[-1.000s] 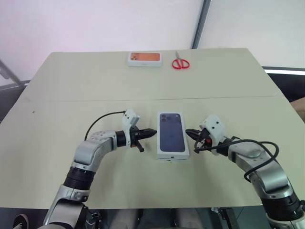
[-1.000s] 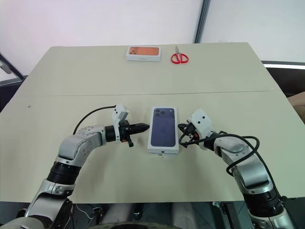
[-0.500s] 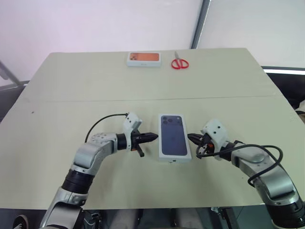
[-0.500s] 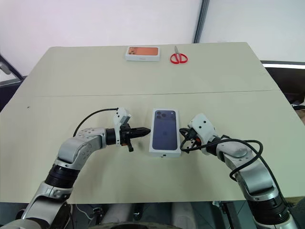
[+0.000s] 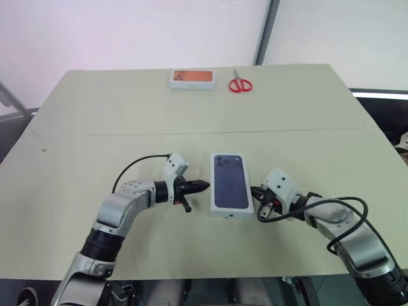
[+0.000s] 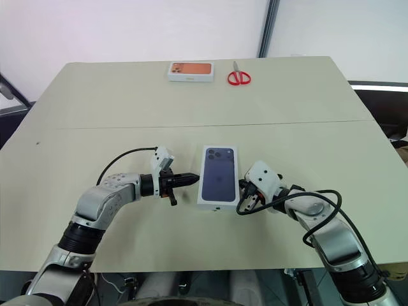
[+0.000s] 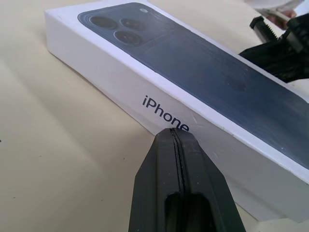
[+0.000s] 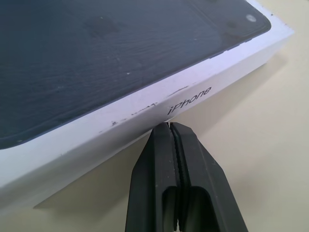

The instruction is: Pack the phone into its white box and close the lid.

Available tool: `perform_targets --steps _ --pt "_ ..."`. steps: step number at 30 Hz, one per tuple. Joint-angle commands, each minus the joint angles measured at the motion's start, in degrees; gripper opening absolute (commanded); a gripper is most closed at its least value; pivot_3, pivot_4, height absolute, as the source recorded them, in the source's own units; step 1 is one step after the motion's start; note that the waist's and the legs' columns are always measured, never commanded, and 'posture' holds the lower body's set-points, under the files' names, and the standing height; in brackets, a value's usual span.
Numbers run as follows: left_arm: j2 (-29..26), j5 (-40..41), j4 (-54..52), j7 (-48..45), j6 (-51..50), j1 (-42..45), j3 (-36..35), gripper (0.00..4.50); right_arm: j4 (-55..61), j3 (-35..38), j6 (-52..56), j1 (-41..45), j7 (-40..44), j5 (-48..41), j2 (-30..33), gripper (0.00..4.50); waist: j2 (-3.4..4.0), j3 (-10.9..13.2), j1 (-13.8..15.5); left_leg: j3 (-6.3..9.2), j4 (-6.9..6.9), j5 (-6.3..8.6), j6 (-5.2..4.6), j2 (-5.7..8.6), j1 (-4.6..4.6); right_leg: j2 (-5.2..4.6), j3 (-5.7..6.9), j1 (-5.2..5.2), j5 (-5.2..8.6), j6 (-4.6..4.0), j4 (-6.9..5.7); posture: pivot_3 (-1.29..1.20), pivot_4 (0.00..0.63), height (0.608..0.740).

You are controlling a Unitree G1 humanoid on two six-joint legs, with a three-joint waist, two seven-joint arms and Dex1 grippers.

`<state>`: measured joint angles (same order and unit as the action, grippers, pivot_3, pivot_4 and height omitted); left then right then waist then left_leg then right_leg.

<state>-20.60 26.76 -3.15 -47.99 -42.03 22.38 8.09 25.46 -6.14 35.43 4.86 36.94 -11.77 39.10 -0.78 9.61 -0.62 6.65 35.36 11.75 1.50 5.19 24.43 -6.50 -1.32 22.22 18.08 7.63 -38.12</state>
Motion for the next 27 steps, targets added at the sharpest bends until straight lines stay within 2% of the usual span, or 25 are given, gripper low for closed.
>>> perform_targets --steps 1,6,12,19,27 --pt "0.61 3.01 -1.27 0.14 -0.18 3.18 -3.48 0.0 -0.48 4.92 -2.42 2.62 -0.28 -0.77 0.17 0.05 0.0 0.0 0.02 0.0 0.01 0.0 0.0 0.0 0.0 0.0 0.0 0.0 0.0 0.0 0.0 0.0 0.15 0.74" --pt "2.31 5.49 -1.6 0.81 -0.83 7.21 -5.37 0.0 -2.58 8.83 -2.88 6.03 -0.58 -1.84 -0.1 0.05 0.0 0.0 -0.02 0.0 0.02 0.0 0.0 0.01 0.0 0.0 0.01 -0.02 0.0 0.0 0.0 0.0 0.15 0.74" --pt "3.28 6.87 -3.1 1.7 -3.71 8.6 -4.31 0.0 -1.56 6.81 -3.27 5.87 1.52 -1.02 0.92 0.05 0.0 0.0 -0.1 -0.01 0.02 -0.01 0.01 0.0 -0.01 0.01 0.01 -0.01 0.0 0.0 -0.01 0.0 0.15 0.74" --pt "0.71 4.24 -1.94 1.31 -0.2 4.27 -3.37 0.0 -2.5 4.84 -2.45 4.72 -1.34 0.96 -1.2 0.05 0.01 -0.01 -0.14 -0.01 0.01 -0.02 0.04 -0.01 -0.01 0.02 -0.02 0.03 0.0 0.0 -0.04 0.0 0.15 0.74" --pt "2.51 -0.9 4.28 3.39 5.26 4.13 -1.35 0.0 -4.69 2.26 -2.65 5.82 -3.35 2.95 -3.57 0.05 0.01 -0.01 0.04 0.0 0.04 -0.02 0.04 0.03 -0.01 -0.01 -0.01 -0.01 0.0 0.0 -0.03 0.0 0.15 0.74"
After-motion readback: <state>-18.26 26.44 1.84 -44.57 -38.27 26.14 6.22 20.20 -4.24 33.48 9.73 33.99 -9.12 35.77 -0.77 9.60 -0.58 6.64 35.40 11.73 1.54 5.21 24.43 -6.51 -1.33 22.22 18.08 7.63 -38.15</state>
